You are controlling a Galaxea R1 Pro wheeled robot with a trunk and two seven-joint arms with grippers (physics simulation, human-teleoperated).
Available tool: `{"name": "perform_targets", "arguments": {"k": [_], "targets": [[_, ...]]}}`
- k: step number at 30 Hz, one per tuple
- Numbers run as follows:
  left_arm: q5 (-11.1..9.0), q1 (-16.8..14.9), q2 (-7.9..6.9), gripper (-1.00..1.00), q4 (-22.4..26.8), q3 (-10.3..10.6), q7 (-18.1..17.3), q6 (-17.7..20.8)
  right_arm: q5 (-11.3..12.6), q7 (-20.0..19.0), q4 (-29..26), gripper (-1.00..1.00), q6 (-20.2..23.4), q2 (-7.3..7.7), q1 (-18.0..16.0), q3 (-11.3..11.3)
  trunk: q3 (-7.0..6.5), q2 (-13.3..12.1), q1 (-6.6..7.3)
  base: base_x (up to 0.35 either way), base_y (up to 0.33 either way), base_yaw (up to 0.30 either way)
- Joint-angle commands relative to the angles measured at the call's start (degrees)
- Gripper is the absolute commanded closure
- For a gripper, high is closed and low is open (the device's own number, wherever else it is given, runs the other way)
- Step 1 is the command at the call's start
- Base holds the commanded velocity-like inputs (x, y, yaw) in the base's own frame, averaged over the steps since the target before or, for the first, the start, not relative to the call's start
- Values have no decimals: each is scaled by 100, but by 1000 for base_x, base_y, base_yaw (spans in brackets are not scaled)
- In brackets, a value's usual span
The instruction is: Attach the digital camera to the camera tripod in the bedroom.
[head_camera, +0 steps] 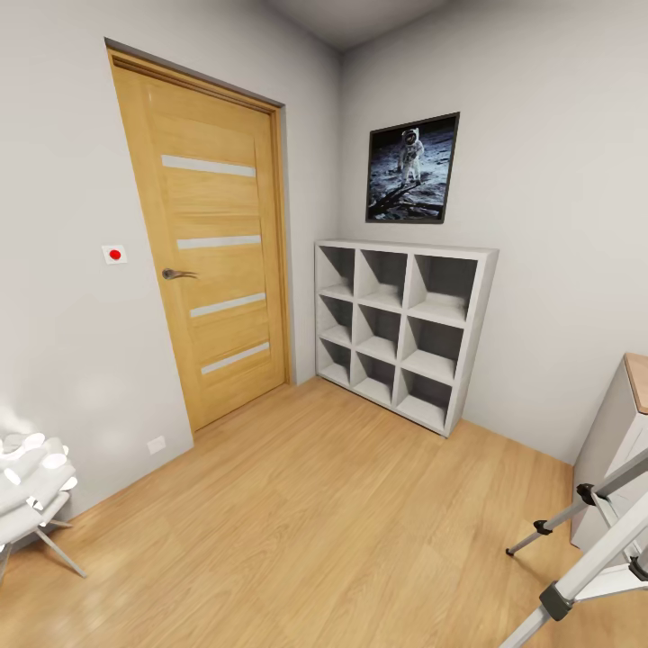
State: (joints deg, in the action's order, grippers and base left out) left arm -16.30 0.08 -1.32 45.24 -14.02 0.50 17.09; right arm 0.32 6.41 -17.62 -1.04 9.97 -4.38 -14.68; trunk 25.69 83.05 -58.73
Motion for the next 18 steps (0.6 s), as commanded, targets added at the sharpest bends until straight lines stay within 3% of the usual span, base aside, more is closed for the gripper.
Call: {"name": "perform_targets", "arguments": {"k": [1, 18], "targets": [[-56, 1, 1, -100, 12, -5, 5, 35, 2, 4, 11, -100, -11, 5, -4, -48, 5, 3, 0, 0, 0, 0], [-22, 1, 56, -100, 27, 1, 11, 40, -30, 5, 48, -100, -73, 76, -4, -163, 5, 3, 0, 0, 0, 0]]}}
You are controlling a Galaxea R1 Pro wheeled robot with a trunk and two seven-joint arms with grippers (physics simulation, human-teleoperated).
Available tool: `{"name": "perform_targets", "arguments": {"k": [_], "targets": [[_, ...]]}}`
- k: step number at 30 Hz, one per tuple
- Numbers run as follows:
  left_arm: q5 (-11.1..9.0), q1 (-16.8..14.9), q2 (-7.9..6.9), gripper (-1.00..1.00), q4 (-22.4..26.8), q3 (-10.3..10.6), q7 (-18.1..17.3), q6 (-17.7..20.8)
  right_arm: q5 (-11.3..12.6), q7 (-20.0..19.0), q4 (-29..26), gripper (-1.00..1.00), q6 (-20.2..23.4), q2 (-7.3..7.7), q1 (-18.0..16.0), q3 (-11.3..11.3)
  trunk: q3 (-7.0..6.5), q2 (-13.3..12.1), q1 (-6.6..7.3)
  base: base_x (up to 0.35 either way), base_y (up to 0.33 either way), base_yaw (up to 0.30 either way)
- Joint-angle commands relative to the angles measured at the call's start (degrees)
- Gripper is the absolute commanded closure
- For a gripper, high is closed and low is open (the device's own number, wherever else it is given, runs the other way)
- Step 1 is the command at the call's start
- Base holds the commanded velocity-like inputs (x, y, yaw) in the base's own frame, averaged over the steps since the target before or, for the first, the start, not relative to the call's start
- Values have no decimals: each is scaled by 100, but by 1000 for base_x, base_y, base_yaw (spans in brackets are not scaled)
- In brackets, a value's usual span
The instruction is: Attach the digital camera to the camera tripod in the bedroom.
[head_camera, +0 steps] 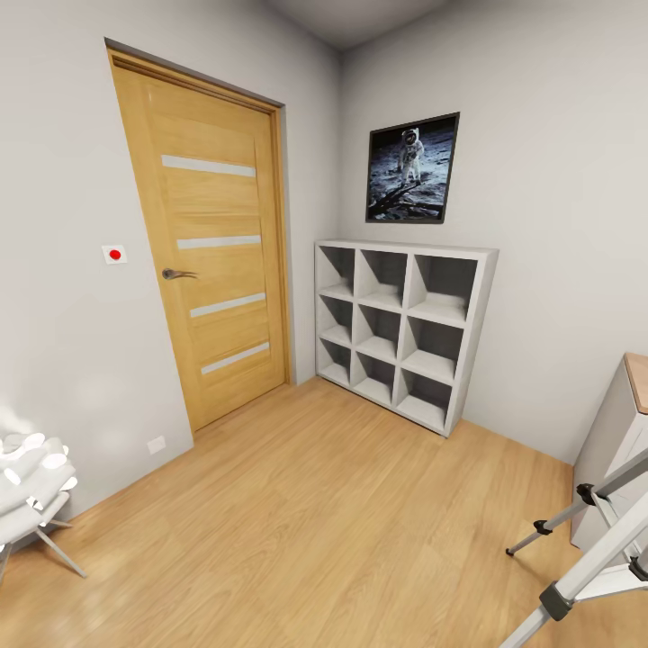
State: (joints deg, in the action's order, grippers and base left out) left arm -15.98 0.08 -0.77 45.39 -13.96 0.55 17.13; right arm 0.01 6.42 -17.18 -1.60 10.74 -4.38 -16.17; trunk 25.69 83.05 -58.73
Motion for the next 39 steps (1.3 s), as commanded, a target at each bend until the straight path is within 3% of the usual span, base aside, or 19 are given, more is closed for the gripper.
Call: {"name": "perform_targets", "arguments": {"k": [1, 8, 19, 39], "targets": [[-52, 1, 18, -100, 13, -4, 8, 36, 0, 6, 4, -100, -22, -2, -3, -15, 5, 3, 0, 0, 0, 0], [-35, 1, 127, -100, 17, -2, 15, 36, -3, -3, 4, -100, -21, 8, -1, -17, 5, 3, 0, 0, 0, 0], [-38, 1, 164, -100, 52, -7, 14, 36, -10, -10, 4, -100, 1, -26, -4, 6, 5, 3, 0, 0, 0, 0], [-38, 1, 159, -100, 19, -1, 15, 38, -17, -17, 4, -100, -31, -9, -4, 8, 364, 805, -439, 0, 0, 0]]}}
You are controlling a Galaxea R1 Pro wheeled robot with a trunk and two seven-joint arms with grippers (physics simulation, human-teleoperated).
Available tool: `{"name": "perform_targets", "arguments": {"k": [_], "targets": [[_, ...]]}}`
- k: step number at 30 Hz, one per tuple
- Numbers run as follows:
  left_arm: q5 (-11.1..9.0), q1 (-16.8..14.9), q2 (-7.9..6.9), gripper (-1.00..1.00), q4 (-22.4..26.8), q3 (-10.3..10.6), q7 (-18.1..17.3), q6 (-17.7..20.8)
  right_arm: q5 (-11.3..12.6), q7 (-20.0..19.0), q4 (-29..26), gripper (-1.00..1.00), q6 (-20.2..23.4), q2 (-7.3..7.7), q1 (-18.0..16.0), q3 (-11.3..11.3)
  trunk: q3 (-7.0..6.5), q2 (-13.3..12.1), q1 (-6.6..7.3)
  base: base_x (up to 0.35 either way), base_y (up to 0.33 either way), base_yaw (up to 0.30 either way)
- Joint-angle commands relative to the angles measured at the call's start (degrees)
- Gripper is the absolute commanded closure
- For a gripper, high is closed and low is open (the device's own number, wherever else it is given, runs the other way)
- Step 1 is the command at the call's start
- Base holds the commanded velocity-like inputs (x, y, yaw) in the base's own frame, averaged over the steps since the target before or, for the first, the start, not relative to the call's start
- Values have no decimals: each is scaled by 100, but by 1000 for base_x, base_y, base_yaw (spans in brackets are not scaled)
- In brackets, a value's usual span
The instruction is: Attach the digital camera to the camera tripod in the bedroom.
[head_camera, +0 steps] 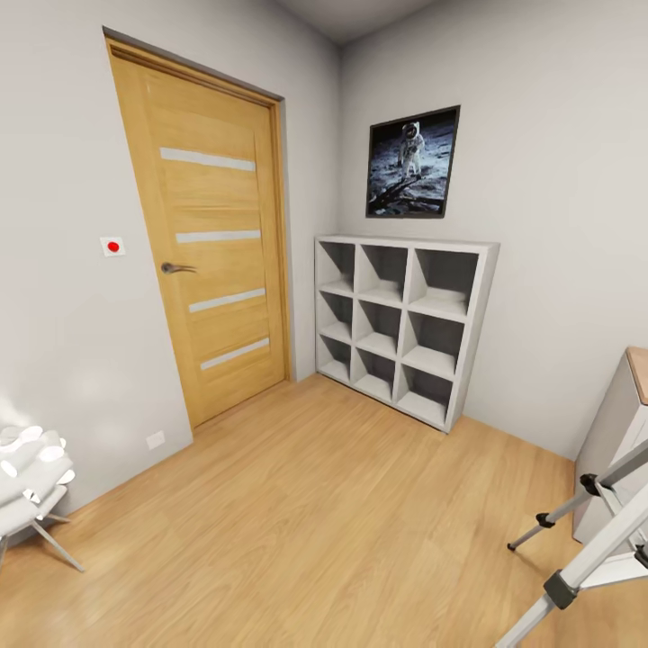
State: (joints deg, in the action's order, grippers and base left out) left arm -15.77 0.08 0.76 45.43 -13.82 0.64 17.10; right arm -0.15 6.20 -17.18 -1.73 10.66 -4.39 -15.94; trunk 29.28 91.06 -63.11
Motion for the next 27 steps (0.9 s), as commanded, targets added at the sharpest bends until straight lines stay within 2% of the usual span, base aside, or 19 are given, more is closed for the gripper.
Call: {"name": "perform_targets", "arguments": {"k": [1, 27], "targets": [[-57, 1, 4, -100, 10, -16, 7, 42, -2, 0, 4, -100, -20, 8, -2, -15, 24, 44, -23, 0, 0, 0], [-63, 1, -8, -100, -24, -16, 5, 39, -27, -4, 4, -100, -22, -16, -1, -6, 490, 1087, -594, 0, 0, 0]]}}
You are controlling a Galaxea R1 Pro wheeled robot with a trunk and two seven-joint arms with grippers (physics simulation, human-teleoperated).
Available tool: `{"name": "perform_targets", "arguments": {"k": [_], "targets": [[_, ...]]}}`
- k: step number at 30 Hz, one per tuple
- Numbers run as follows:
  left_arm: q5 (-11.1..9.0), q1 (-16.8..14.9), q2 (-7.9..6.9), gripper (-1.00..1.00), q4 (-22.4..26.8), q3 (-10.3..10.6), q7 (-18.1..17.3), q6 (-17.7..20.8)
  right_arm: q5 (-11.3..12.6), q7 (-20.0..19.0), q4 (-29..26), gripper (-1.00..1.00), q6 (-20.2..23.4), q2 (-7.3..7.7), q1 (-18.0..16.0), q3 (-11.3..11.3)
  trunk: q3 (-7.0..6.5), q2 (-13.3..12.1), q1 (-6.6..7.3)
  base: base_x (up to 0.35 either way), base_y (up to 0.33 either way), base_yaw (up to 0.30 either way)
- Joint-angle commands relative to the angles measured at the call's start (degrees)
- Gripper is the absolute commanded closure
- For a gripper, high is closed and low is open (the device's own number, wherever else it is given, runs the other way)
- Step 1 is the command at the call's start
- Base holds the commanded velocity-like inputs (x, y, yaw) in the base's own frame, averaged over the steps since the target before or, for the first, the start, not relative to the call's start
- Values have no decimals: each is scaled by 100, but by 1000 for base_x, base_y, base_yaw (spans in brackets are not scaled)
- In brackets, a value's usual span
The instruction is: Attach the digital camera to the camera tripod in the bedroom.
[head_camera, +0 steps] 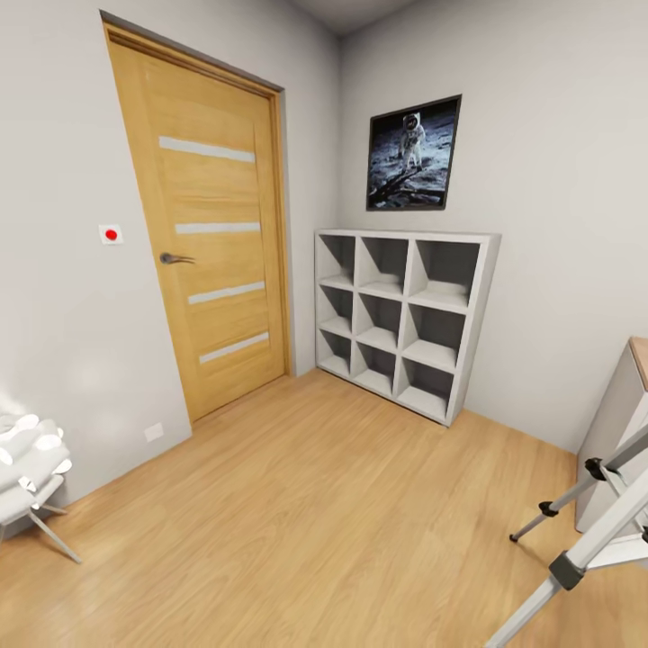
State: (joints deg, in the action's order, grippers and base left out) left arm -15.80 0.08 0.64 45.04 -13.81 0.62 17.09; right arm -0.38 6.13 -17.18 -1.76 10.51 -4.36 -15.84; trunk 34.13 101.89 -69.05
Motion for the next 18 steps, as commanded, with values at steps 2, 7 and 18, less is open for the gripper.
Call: {"name": "perform_targets", "arguments": {"k": [2, 7, 18], "targets": [[-64, 1, 3, -100, 14, -18, 4, 40, -4, 0, 5, -100, -18, 0, -4, -14, 41, 84, -44, 0, 0, 0], [-71, 1, -1, -100, 14, -24, 0, 40, -6, -1, 5, -100, -17, 8, -5, -8, 131, 285, -154, 0, 0, 0], [-77, 1, -4, -100, 10, -42, 4, 41, -6, -1, 5, -100, -26, -3, -4, -7, 329, 726, -396, 0, 0, 0]]}}
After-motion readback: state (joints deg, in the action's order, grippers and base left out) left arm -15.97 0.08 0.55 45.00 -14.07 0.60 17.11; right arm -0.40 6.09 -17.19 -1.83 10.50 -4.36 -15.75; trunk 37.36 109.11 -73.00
